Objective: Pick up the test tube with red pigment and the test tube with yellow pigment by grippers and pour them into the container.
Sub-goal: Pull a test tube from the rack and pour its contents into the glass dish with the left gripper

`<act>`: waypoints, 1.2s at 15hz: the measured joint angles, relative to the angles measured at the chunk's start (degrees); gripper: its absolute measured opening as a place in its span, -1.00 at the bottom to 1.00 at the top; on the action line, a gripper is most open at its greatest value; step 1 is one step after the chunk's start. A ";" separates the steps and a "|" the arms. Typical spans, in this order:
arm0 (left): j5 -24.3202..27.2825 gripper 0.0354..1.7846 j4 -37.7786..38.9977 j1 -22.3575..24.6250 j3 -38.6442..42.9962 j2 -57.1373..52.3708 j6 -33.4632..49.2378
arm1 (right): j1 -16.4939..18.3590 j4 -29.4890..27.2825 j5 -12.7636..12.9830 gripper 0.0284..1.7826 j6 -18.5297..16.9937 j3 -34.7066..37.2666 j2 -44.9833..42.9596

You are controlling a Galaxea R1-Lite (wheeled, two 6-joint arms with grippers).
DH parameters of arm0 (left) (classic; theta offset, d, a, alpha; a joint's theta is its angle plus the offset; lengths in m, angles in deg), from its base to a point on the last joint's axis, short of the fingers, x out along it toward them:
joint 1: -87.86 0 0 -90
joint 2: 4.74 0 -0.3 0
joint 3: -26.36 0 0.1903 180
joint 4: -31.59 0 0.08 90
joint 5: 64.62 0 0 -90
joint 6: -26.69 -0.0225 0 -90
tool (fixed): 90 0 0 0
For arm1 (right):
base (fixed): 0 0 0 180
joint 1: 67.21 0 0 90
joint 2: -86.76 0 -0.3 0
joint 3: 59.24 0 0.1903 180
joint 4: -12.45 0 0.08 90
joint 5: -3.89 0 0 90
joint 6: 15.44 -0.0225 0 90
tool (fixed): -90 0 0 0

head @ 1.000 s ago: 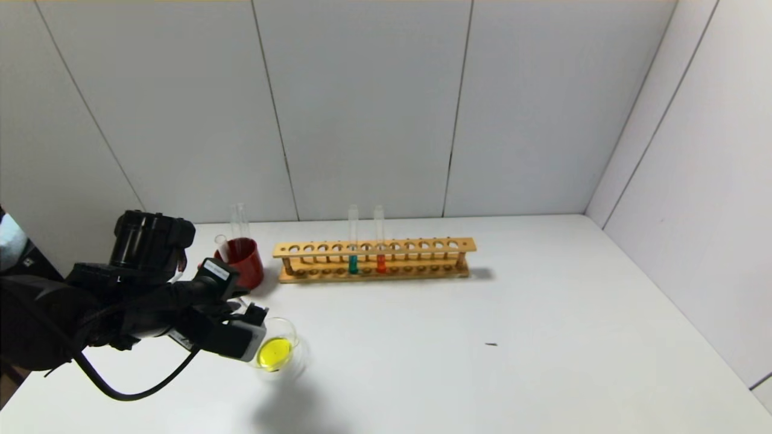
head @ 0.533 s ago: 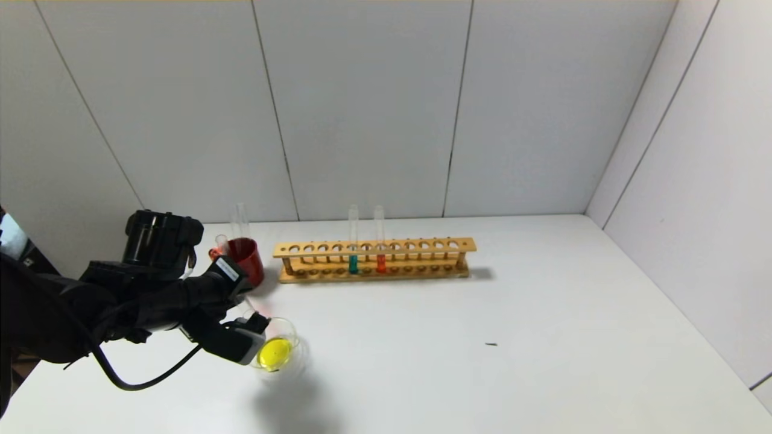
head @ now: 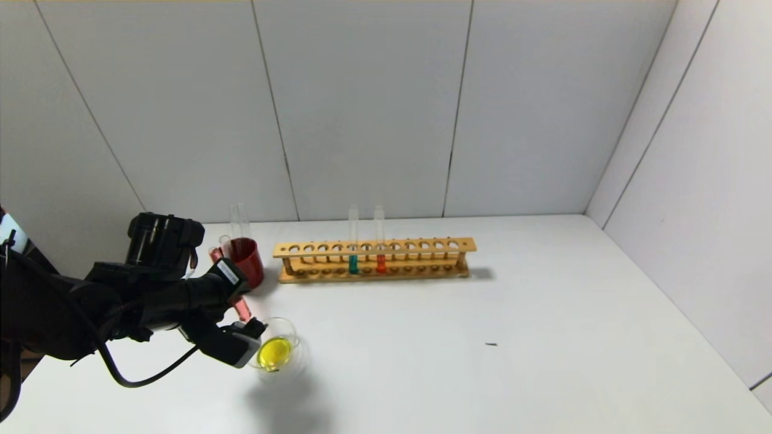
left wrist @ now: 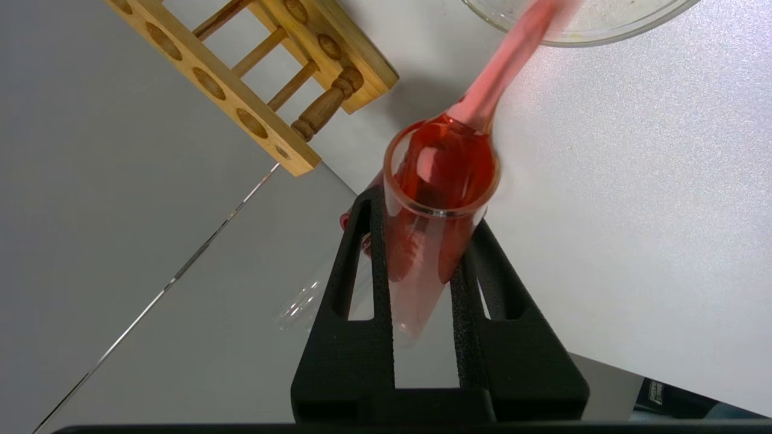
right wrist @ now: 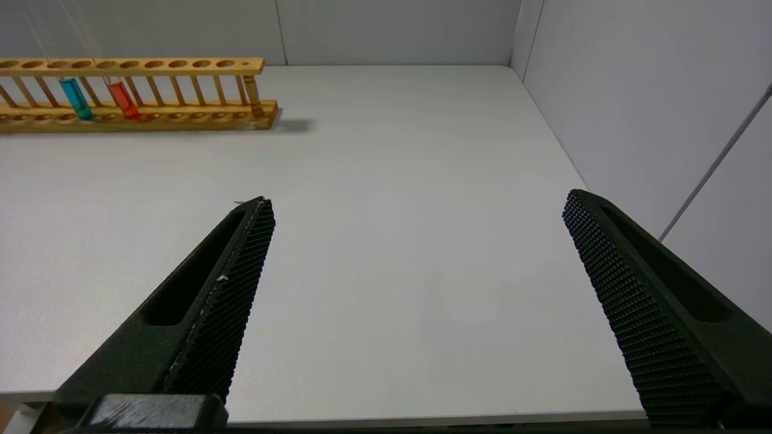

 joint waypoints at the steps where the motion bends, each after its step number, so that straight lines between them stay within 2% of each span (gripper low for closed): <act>1: -0.09 -0.67 0.02 0.00 -0.01 0.05 0.00 | 0.00 0.00 -0.02 0.96 0.02 0.00 0.00; 4: -1.94 -0.67 0.33 -0.09 -0.01 0.22 0.00 | 0.00 0.00 0.00 0.96 0.00 0.00 0.00; 9: -2.85 -0.67 3.67 -0.30 0.18 1.35 0.00 | 0.00 0.00 0.00 0.96 0.02 0.00 0.00; 18: -3.38 -0.67 3.83 -1.54 0.02 2.21 -0.09 | 0.00 0.00 0.00 0.96 0.00 0.00 0.00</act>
